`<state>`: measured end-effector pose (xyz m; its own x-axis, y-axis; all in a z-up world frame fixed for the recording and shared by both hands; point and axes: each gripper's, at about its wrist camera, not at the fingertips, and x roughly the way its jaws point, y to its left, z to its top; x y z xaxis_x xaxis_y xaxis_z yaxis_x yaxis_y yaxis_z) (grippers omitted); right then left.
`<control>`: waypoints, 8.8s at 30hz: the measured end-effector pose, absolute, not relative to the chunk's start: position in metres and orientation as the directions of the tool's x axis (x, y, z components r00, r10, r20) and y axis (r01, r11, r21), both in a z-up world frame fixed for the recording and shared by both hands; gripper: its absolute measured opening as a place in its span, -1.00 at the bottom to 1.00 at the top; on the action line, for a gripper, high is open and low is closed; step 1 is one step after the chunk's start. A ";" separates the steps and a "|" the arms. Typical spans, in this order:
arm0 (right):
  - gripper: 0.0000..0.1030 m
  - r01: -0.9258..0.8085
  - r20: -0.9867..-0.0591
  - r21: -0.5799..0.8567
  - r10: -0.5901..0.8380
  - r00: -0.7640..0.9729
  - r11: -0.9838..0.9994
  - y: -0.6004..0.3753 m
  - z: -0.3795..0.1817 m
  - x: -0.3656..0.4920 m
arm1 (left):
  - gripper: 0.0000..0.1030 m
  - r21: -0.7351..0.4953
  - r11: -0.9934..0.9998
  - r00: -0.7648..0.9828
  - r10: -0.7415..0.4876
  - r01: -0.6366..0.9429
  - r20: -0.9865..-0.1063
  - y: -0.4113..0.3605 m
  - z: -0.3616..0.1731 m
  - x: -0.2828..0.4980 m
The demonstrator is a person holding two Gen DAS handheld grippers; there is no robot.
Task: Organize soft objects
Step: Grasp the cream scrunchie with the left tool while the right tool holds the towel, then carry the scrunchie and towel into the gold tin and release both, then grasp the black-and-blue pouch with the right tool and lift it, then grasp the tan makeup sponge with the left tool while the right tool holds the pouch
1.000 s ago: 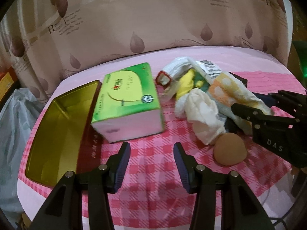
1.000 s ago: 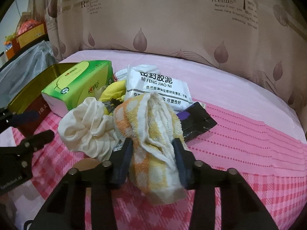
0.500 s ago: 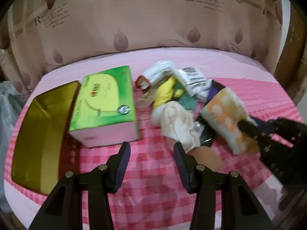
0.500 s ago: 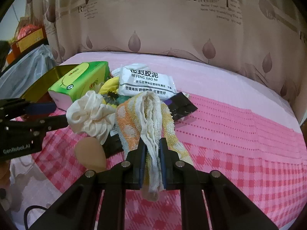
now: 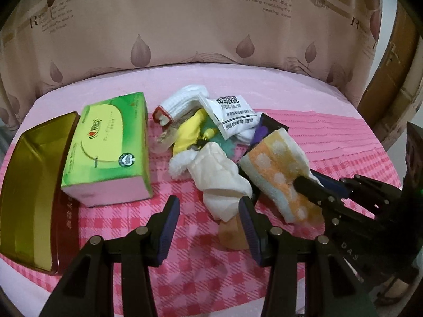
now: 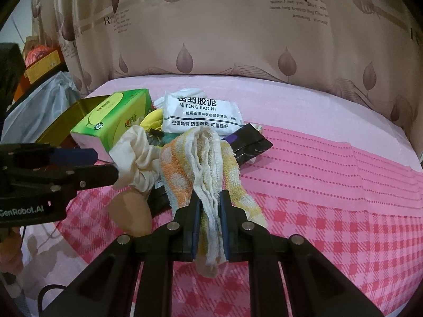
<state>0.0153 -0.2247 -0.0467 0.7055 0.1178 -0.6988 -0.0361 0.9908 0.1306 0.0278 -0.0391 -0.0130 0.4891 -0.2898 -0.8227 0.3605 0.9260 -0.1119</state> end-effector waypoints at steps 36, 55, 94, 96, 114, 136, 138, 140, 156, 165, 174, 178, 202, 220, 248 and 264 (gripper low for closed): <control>-0.76 -0.018 -0.675 0.169 0.130 0.726 0.985 -0.232 -0.041 0.014 | -0.81 -0.092 0.923 0.434 -0.261 0.373 -0.862 -0.051 -0.027 0.056; -0.76 -0.009 -0.666 0.138 0.100 0.739 0.990 -0.230 -0.039 0.011 | -0.81 -0.020 0.957 0.558 -0.186 0.289 -0.808 0.015 0.024 0.048; -0.76 0.019 -0.680 0.049 0.019 0.733 0.999 -0.208 -0.031 0.014 | -0.78 0.056 0.988 0.558 0.126 -0.141 -0.820 0.202 -0.021 0.086; -0.76 0.015 -0.681 0.040 0.017 0.732 0.999 -0.204 -0.028 0.015 | -0.75 0.060 0.988 0.548 0.130 -0.144 -0.826 0.204 -0.025 0.086; -0.76 -0.127 -0.642 0.001 0.098 0.761 0.992 -0.127 0.019 0.039 | -0.04 0.008 0.989 0.629 0.100 -0.147 -0.771 0.207 0.003 0.071; -0.77 -0.337 -0.671 0.143 0.341 0.658 0.931 0.030 0.018 0.143 | -0.04 0.026 0.962 0.630 0.197 -0.270 -0.751 0.244 0.007 0.071; -0.77 -0.339 -0.680 0.138 0.338 0.651 0.931 0.036 0.013 0.152 | -0.04 0.010 0.954 0.627 0.204 -0.299 -0.752 0.252 0.007 0.070; -0.80 -0.345 -0.683 0.134 0.339 0.647 0.929 0.042 0.009 0.160 | -0.04 -0.011 0.946 0.626 0.205 -0.323 -0.753 0.260 0.007 0.069; -0.74 -0.350 -0.739 0.131 0.327 0.589 0.927 0.053 -0.013 0.162 | -0.04 -0.061 0.938 0.616 0.174 -0.341 -0.768 0.270 0.002 0.068; -0.75 -0.400 -0.751 0.129 0.353 0.559 0.908 0.077 -0.025 0.144 | -0.04 -0.061 0.942 0.615 0.165 -0.329 -0.771 0.266 0.001 0.069; -0.48 -0.363 -0.673 0.154 0.366 0.642 0.919 0.045 0.002 0.118 | -0.04 -0.063 0.945 0.621 0.160 -0.321 -0.767 0.264 0.002 0.068; -0.48 -0.298 -0.660 0.154 0.322 0.678 0.942 0.004 0.011 0.105 | -0.04 -0.060 0.950 0.627 0.153 -0.305 -0.764 0.259 0.003 0.066; -0.06 0.264 -0.792 0.245 0.036 0.609 0.933 -0.206 -0.071 0.086 | -0.04 0.011 0.979 0.659 0.146 -0.204 -0.738 0.223 0.007 0.059; -0.54 0.259 -0.719 0.379 0.107 0.686 0.889 -0.211 -0.078 0.089 | -0.04 0.059 0.982 0.651 0.163 -0.178 -0.741 0.211 0.001 0.059; -0.71 0.181 -0.770 0.104 -0.036 0.637 0.978 -0.241 -0.064 0.092 | -0.04 0.093 0.985 0.655 0.165 -0.143 -0.738 0.200 -0.001 0.059; -0.78 0.161 -0.715 0.123 -0.025 0.699 0.979 -0.257 -0.043 0.075 | -0.04 0.174 0.978 0.677 0.051 0.115 -0.734 0.114 -0.007 0.039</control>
<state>0.0745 -0.2569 -0.0427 0.6990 -0.0248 -0.7147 0.1605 0.9793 0.1230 0.0389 0.1140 -0.0075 0.6772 0.0510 -0.7340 0.1153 0.9779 0.1743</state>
